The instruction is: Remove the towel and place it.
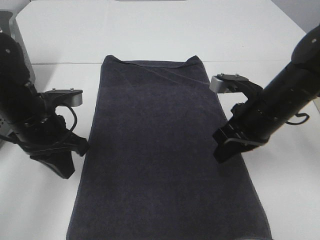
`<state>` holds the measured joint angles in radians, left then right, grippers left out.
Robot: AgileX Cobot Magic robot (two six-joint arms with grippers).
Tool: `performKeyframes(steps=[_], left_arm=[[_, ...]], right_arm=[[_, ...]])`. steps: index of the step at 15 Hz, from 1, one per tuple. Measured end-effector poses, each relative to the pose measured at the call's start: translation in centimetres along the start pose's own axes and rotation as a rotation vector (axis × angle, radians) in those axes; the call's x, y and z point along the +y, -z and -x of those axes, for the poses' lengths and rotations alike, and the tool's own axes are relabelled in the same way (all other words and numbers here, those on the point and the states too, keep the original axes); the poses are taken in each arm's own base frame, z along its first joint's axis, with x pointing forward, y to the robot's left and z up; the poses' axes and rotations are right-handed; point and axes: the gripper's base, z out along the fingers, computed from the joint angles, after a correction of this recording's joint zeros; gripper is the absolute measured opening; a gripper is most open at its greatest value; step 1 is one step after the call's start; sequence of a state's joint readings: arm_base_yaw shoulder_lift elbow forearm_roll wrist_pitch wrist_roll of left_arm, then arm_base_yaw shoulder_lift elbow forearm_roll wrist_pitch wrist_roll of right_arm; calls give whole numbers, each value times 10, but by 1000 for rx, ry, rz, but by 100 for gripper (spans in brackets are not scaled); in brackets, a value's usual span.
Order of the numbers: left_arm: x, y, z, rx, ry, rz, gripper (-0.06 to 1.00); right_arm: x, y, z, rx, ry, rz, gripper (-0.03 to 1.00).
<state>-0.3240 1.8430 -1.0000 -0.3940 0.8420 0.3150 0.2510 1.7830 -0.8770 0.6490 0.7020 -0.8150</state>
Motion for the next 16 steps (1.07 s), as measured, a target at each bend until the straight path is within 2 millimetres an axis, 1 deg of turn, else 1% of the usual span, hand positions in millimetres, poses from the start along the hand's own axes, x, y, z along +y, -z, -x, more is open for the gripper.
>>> performKeyframes(steps=[1, 2, 4, 5, 6, 7, 9, 10, 12, 14, 16], left_arm=[[-5, 9, -8, 29, -46, -9, 0], [-10, 9, -14, 45, -92, -9, 0], [-27, 1, -19, 83, -205, 14, 0], [-36, -5, -21, 110, -240, 38, 0], [-41, -10, -23, 136, -248, 69, 0], [-41, -14, -24, 159, -229, 92, 0], [-44, -23, -27, 205, -222, 98, 0], [-50, -27, -28, 222, -241, 98, 0], [-55, -30, -30, 233, -239, 109, 0], [-54, -31, -30, 232, -232, 115, 0], [-58, -32, -30, 234, -237, 74, 0]], right_arm=[[7, 1, -19, 41, 2, 12, 1], [11, -1, -36, 81, -3, 22, 1], [14, -9, -60, 158, -6, 40, 1], [15, -11, -65, 177, -6, 46, 1], [14, -12, -66, 173, -6, 40, 1], [13, -12, -64, 156, -6, 26, 1], [11, -12, -63, 135, -10, 10, 1], [11, -12, -62, 131, -10, 5, 1], [10, -12, -61, 116, -11, -9, 1], [9, -12, -60, 110, -17, -14, 1], [9, -12, -60, 107, -19, -17, 1]])
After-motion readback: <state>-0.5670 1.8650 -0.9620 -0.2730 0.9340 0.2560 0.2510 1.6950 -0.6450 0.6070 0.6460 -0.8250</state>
